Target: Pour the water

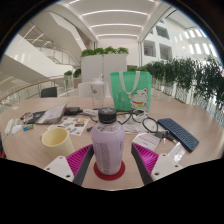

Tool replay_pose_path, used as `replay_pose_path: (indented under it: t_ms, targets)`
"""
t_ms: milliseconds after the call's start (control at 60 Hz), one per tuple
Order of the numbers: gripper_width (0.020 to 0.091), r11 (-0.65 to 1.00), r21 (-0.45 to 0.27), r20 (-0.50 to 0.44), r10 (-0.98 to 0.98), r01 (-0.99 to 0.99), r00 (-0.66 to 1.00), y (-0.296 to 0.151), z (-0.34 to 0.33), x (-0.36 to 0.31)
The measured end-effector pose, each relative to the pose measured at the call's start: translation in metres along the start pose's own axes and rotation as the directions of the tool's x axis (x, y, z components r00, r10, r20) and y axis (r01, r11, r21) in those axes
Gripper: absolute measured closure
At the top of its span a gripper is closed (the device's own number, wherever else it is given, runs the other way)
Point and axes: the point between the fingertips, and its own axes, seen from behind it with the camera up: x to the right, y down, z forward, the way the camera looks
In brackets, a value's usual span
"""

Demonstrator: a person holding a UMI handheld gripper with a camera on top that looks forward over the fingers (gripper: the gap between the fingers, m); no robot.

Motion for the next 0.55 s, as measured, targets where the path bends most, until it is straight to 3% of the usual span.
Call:
replay_pose_path:
  t_ms: [383, 550]
  targets:
    - [0.0272, 1.0, -0.014, -0.083, 0.011, -0.012, 0.996, -0.03, -0.21, -0.073]
    - [0.0271, 0.999, -0.035, -0.074, 0.019, -0.022, 0.997, -0.035, -0.294, -0.126]
